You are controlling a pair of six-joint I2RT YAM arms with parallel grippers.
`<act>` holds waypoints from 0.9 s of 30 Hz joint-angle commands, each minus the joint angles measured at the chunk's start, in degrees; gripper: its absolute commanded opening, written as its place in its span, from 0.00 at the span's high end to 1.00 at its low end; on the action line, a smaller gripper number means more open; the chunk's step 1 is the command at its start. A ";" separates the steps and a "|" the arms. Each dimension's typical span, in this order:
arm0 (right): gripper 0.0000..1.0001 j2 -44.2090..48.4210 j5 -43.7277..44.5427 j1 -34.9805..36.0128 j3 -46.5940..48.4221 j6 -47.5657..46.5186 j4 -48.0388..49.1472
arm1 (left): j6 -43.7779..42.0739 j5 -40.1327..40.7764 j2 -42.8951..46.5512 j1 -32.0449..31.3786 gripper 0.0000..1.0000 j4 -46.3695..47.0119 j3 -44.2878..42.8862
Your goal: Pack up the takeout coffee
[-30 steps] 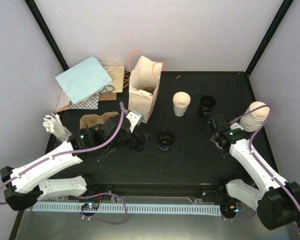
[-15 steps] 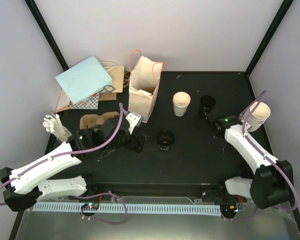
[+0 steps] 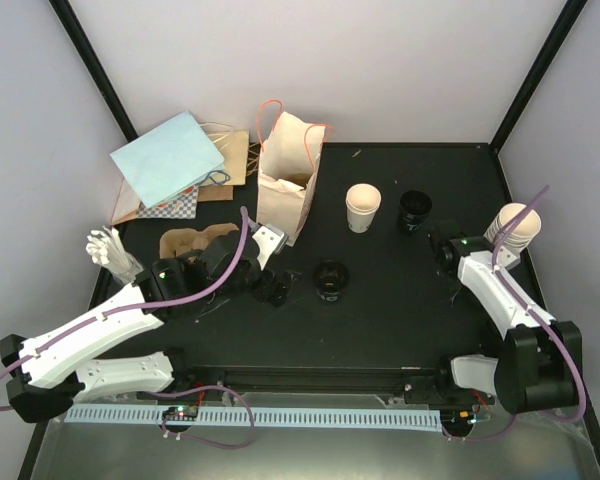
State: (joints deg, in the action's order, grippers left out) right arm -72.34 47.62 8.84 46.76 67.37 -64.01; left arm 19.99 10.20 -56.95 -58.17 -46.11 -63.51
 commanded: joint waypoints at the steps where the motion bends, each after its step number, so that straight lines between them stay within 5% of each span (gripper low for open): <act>1: 0.99 4.12 -0.02 -1.14 -3.47 0.93 5.98 | -1.70 -0.65 0.76 0.33 0.01 0.80 -0.33; 5: 0.99 7.18 -0.15 -1.37 -5.14 1.25 8.45 | -1.71 -0.68 0.94 0.34 0.01 0.75 0.00; 15: 0.99 4.40 4.04 -1.35 -0.82 16.93 -4.10 | -1.46 -0.62 0.67 0.33 0.01 0.93 0.05; 27: 0.99 9.84 1.98 -5.94 -2.62 15.20 1.28 | -1.55 -0.17 0.54 0.32 0.01 0.67 -0.09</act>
State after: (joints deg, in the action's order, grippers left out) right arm -65.71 48.01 5.48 45.12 81.93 -66.30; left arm 19.09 10.17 -56.93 -58.17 -46.13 -63.48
